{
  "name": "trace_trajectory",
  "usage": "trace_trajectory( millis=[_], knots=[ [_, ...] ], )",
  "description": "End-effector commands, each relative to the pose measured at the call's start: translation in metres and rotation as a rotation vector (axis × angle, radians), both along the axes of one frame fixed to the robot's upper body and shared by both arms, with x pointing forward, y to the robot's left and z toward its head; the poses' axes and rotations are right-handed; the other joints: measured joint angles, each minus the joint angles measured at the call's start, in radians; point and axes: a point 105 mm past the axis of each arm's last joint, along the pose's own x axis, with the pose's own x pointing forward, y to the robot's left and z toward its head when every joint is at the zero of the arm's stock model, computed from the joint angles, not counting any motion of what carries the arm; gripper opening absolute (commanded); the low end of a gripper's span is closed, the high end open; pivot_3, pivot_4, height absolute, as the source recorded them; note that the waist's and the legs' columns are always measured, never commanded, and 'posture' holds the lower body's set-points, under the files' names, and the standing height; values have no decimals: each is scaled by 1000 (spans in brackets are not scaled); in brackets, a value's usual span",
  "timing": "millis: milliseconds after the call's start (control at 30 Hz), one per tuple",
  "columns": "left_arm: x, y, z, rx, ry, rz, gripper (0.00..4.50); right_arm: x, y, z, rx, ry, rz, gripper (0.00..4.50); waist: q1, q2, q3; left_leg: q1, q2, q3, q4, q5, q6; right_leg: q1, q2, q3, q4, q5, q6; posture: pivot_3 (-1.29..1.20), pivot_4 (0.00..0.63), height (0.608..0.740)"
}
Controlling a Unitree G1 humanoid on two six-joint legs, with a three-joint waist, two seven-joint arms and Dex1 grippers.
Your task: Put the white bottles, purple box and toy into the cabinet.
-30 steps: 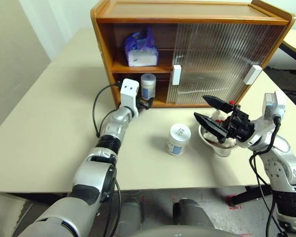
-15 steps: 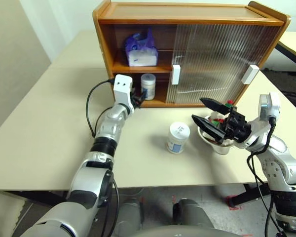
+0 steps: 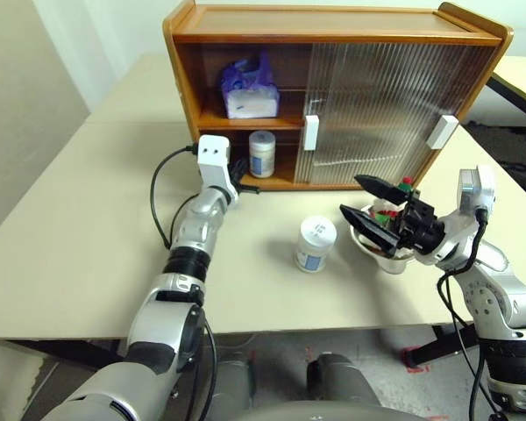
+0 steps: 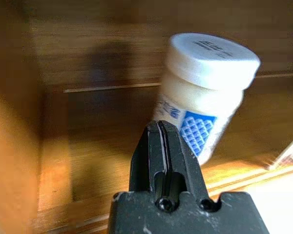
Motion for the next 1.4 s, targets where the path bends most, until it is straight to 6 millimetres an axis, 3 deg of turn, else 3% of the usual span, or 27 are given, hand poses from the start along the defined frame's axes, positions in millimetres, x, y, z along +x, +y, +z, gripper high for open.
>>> trace_trajectory(
  millis=[33, 467, 1133, 1400],
  knots=[
    [6, -1, 4, 1, -6, 11, 48, 1, 1, 0, -4, -12, 4, 4500, 1, 0, 0, 0, 0, 0, 0, 0, 0, 0, 0, 0, 0, 0, 0, 37, 0, 740],
    [17, -8, -2, 25, 35, 4, 48, -1, 4, 2, 1, -23, -4, 4500, -3, 0, 0, 1, 0, 1, 0, 1, 0, 1, 0, 0, 0, 3, 5, 3, 0, 740],
    [12, -36, -9, 98, 55, -129, 48, -3, 1, -3, 0, -23, -17, 4500, -29, 0, 0, -3, 0, 1, 0, 3, 1, 0, 0, 0, -6, 5, 5, -8, 0, 740],
    [12, -19, -12, 85, 54, -72, 48, -2, 3, -2, 5, -25, -12, 4500, -29, 0, 0, -3, 0, 1, -1, 2, 0, 0, 0, 0, -7, 5, 5, 4, 0, 740]
  ],
)
